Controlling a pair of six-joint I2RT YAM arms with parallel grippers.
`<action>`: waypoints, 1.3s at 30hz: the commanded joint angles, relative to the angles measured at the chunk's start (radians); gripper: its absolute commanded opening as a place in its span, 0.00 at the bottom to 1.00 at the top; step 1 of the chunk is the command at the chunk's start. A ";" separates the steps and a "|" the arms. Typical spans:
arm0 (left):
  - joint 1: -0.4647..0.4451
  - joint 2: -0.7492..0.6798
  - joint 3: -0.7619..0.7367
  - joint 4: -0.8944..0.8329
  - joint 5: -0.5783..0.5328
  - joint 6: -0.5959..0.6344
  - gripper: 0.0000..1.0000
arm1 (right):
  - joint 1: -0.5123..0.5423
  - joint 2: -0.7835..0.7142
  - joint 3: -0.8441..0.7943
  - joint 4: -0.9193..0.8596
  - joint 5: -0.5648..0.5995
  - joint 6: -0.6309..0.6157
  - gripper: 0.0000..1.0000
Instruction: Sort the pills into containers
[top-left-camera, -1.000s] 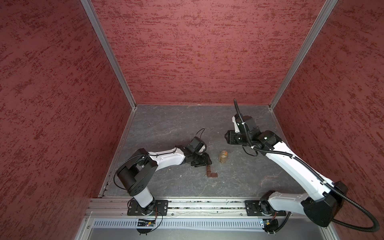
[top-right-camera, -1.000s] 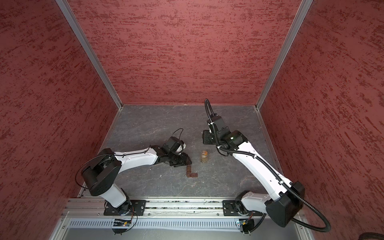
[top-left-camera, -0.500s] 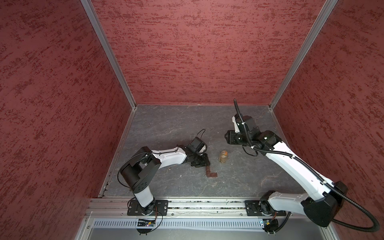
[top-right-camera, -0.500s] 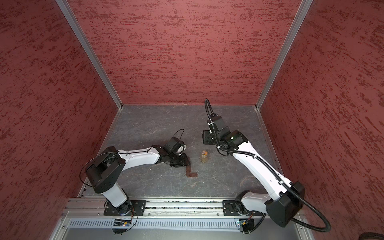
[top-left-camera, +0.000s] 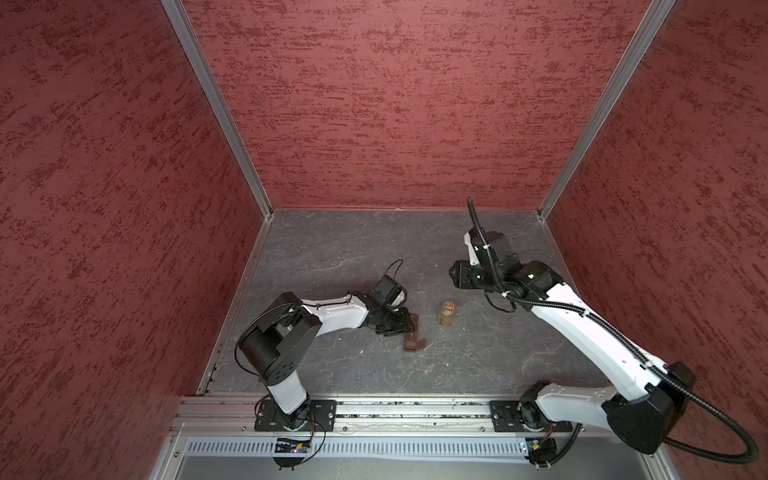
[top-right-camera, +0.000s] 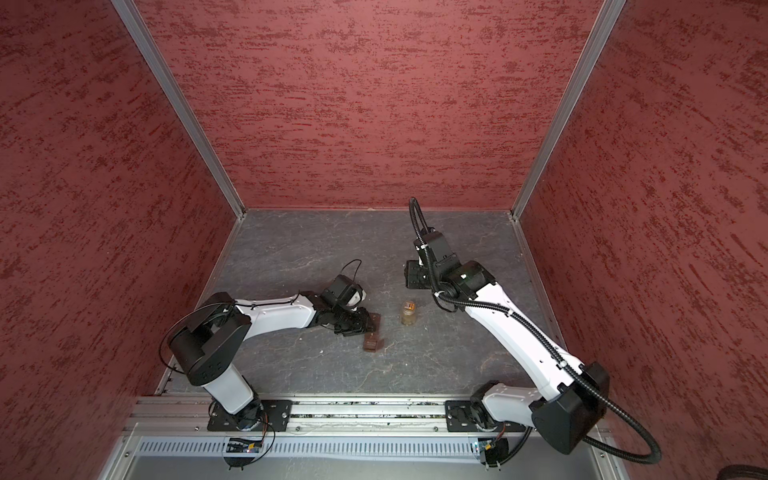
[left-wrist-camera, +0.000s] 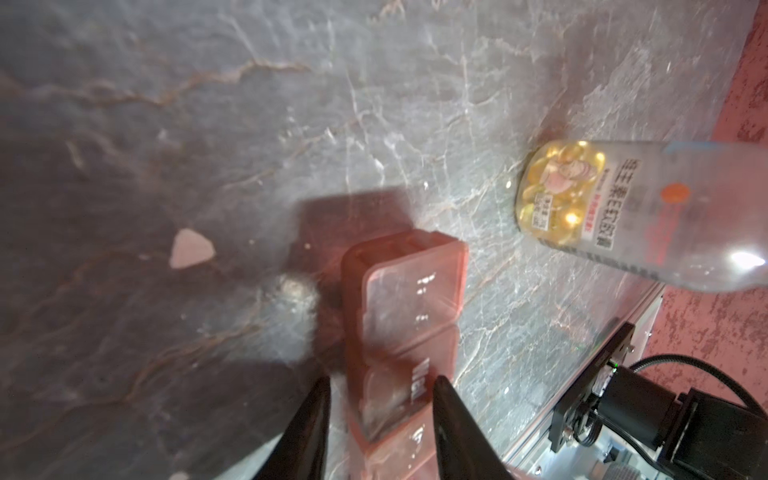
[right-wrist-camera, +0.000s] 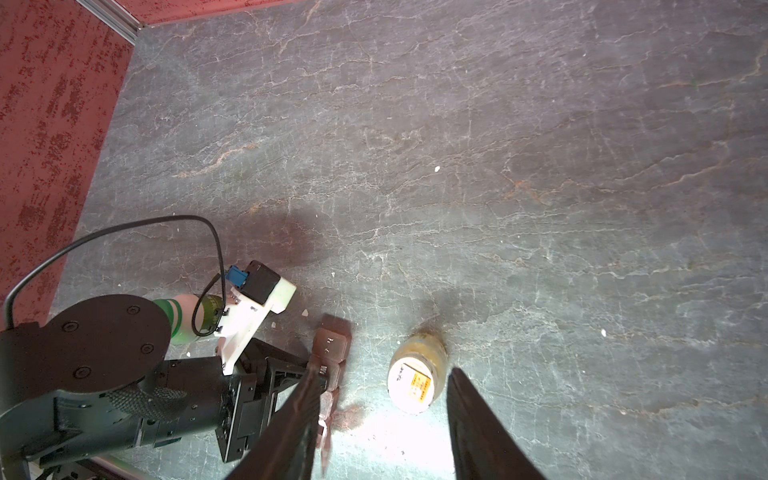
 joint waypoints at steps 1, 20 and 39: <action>0.002 -0.005 -0.012 -0.016 -0.016 0.014 0.43 | -0.007 0.008 0.006 0.012 -0.003 0.004 0.51; 0.075 -0.457 0.110 -0.214 -0.215 0.120 0.71 | 0.010 0.090 0.139 -0.055 -0.049 0.087 0.51; 0.697 -1.061 -0.048 -0.475 -0.368 0.094 0.82 | 0.504 0.909 1.020 -0.452 -0.027 0.148 0.74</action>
